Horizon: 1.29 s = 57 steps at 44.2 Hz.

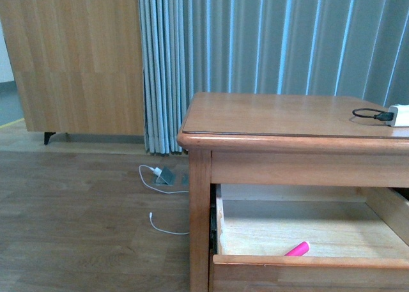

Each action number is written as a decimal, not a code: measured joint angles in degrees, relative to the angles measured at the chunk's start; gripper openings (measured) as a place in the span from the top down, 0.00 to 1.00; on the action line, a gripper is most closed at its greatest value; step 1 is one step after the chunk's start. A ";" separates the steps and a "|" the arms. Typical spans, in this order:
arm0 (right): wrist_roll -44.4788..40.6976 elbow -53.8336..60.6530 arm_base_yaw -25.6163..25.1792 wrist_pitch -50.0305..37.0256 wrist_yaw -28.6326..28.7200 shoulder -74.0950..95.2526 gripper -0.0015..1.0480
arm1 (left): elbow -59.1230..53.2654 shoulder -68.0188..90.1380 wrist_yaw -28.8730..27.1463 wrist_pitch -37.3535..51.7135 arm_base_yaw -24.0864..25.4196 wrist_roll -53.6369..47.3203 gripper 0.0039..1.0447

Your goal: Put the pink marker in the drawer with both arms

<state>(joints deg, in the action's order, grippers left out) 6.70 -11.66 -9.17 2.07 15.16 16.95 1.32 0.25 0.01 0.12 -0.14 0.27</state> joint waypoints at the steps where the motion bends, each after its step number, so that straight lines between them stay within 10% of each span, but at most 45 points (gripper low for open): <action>1: -1.49 0.66 0.61 -1.79 -2.67 -0.24 0.08 | 0.00 0.00 0.02 0.00 0.00 0.00 0.78; 18: -7.93 -7.48 9.92 7.63 0.17 27.36 0.08 | 0.00 0.00 0.00 0.00 0.00 -0.02 0.05; 57: -2.10 -28.15 19.56 -22.82 -12.20 80.41 0.08 | 0.00 0.00 0.00 0.00 0.00 -0.02 0.06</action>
<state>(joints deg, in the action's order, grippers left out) 4.60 -39.81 10.39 -20.75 2.96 97.36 1.32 0.25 0.01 0.12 -0.14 0.25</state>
